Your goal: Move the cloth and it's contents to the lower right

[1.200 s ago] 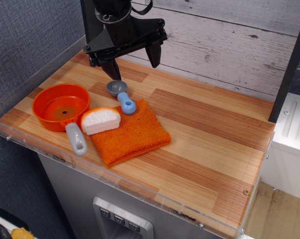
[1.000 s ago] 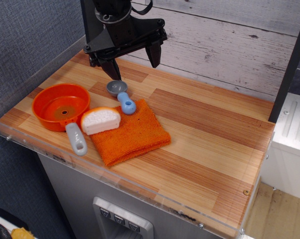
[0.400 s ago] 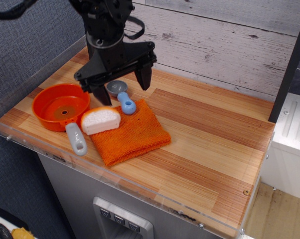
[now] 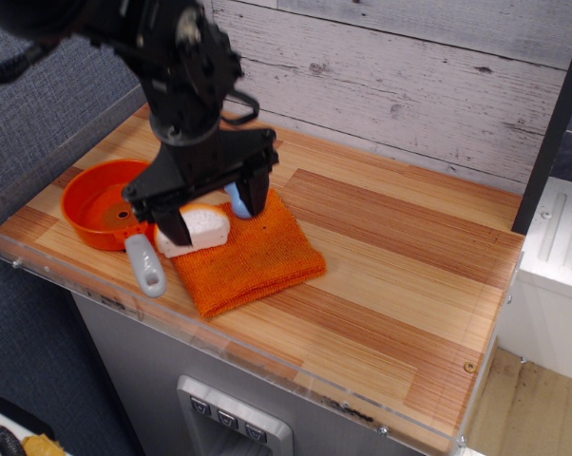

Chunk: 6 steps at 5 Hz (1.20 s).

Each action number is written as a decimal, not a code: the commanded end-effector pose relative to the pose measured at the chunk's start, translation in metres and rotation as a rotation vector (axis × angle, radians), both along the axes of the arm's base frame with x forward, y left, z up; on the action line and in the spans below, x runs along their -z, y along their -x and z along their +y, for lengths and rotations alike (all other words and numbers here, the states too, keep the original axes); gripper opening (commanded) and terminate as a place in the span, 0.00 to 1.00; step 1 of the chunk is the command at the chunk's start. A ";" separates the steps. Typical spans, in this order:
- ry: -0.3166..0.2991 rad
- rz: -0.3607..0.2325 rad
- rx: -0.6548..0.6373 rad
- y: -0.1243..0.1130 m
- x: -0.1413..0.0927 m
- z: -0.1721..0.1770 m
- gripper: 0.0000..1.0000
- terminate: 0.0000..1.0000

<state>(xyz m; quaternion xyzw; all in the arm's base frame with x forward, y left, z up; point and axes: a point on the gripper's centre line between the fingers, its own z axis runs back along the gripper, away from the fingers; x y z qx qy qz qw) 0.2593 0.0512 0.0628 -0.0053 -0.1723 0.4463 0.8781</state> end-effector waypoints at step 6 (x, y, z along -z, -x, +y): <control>0.014 0.151 0.311 -0.035 0.064 -0.058 1.00 0.00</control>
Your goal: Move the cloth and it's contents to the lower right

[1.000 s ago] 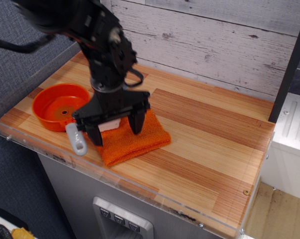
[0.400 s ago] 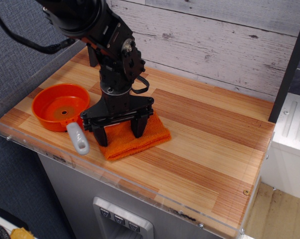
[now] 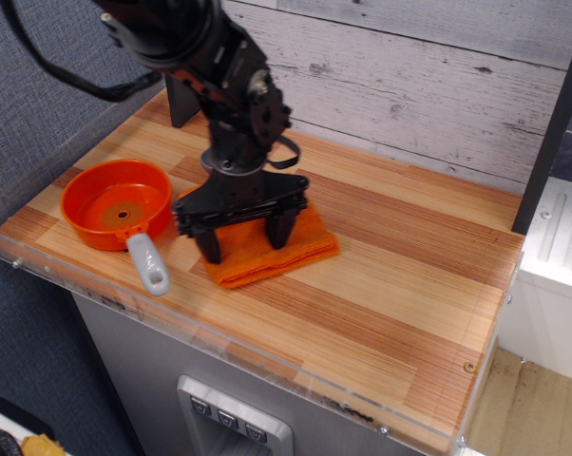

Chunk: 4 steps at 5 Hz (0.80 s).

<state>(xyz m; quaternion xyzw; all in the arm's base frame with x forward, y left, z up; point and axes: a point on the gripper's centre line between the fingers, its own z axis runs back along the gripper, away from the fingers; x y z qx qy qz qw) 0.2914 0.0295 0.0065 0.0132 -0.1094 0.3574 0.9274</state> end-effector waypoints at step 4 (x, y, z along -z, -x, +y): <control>0.070 0.038 0.384 0.024 0.025 -0.125 1.00 0.00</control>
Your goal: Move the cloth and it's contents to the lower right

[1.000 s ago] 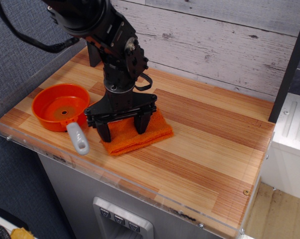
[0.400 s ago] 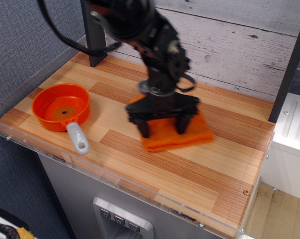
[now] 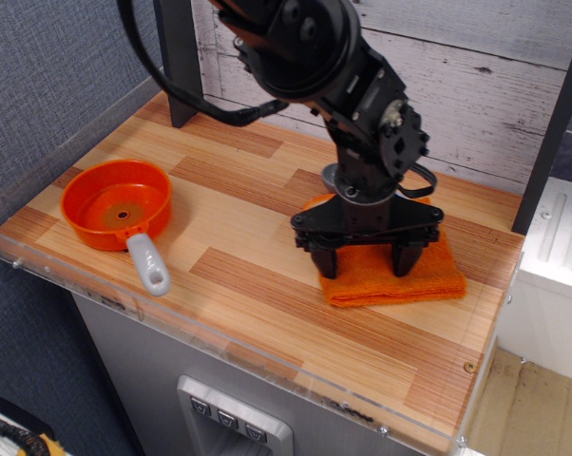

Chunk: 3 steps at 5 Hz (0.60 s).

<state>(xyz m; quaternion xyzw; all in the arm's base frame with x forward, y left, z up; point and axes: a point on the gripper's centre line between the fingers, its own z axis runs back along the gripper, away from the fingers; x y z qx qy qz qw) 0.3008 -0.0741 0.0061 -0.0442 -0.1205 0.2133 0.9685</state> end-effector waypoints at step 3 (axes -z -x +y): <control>-0.066 -0.020 0.025 0.032 -0.004 0.007 1.00 0.00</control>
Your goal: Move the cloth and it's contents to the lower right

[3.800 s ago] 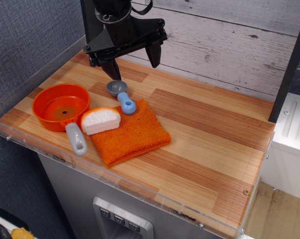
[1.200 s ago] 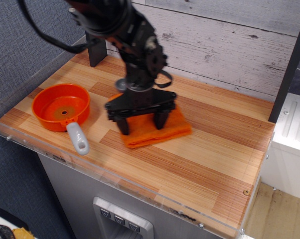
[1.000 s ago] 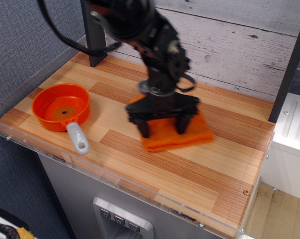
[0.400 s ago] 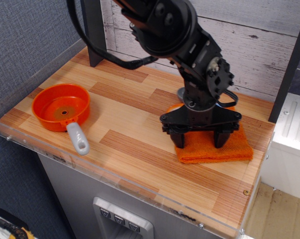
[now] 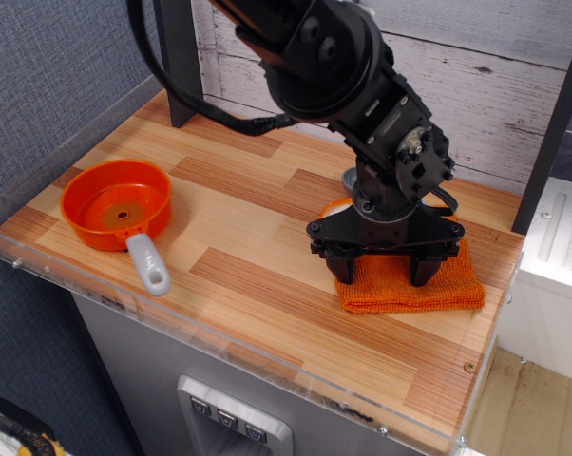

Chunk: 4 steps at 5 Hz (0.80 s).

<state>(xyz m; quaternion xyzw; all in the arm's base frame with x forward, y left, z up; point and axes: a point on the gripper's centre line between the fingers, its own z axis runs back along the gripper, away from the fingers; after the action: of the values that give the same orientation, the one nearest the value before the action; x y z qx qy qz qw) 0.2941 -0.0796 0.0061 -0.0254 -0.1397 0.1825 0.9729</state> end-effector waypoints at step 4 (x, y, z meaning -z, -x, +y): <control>-0.007 -0.163 -0.114 0.023 -0.076 0.069 1.00 0.00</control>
<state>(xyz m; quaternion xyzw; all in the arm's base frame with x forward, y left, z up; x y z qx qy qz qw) 0.2760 -0.0111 0.0743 -0.0246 -0.2059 0.2340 0.9499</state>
